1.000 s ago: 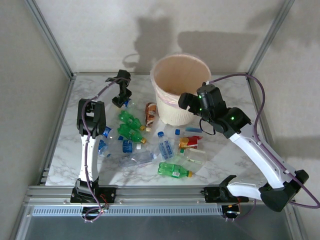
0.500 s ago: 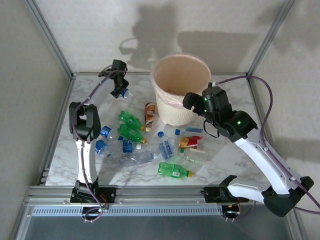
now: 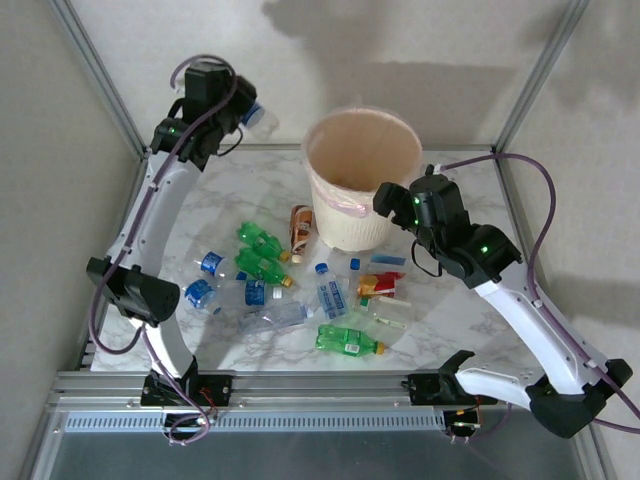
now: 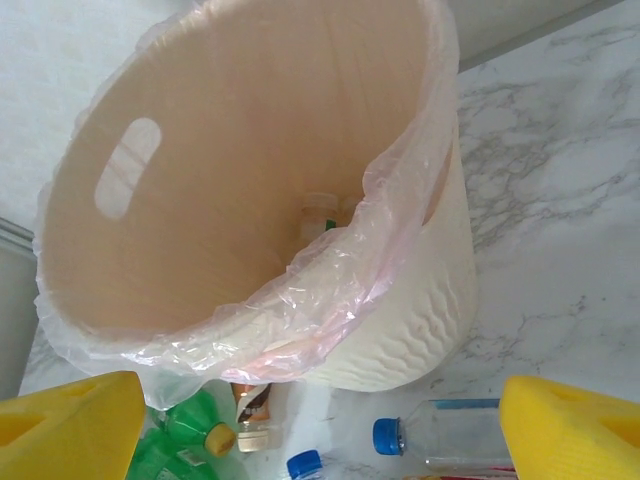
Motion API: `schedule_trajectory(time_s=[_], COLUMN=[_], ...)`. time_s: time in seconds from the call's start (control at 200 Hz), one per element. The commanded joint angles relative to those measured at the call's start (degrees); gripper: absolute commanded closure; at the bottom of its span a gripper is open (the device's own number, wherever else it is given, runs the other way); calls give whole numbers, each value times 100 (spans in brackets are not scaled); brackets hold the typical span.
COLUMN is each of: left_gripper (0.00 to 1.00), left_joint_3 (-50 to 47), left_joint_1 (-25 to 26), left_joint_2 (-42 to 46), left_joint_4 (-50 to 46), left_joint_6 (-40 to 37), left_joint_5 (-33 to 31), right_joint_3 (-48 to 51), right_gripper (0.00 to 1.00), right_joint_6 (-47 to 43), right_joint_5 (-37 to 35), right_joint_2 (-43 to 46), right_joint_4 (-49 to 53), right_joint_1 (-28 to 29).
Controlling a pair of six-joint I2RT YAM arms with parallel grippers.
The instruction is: Put the plastic bottles in the bin
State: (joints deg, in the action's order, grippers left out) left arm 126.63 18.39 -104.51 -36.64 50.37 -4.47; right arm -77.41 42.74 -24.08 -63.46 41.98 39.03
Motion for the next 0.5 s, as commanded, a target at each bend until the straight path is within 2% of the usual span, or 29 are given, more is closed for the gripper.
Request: schedule_trajectory(time_s=[0.0,0.09,0.17,0.3,0.496], left_gripper=[56,56,55,54,53], left_joint_3=[941,1564,1625,1543,1462], left_joint_1=[492,897,1241,1697,1987], left_joint_2=[-473,-865,-1019,-1212,-1463], left_joint_4=[151,166,327,414,356], left_joint_6=[-329,-467,-647,-967,-1284], left_joint_5=[475,713,781,531,158], right_joint_3=[-98,-44,1,80,116], right_gripper=[9,8,8,8,8], right_joint_6=[75,118,146,189,204], right_joint_5=[-172,-181,-212,-234,-229], right_joint_2=[17,91,162,263,304], right_joint_4=[145,135,149,180,214], right_joint_1=[-18,-43,-70,-104,-141])
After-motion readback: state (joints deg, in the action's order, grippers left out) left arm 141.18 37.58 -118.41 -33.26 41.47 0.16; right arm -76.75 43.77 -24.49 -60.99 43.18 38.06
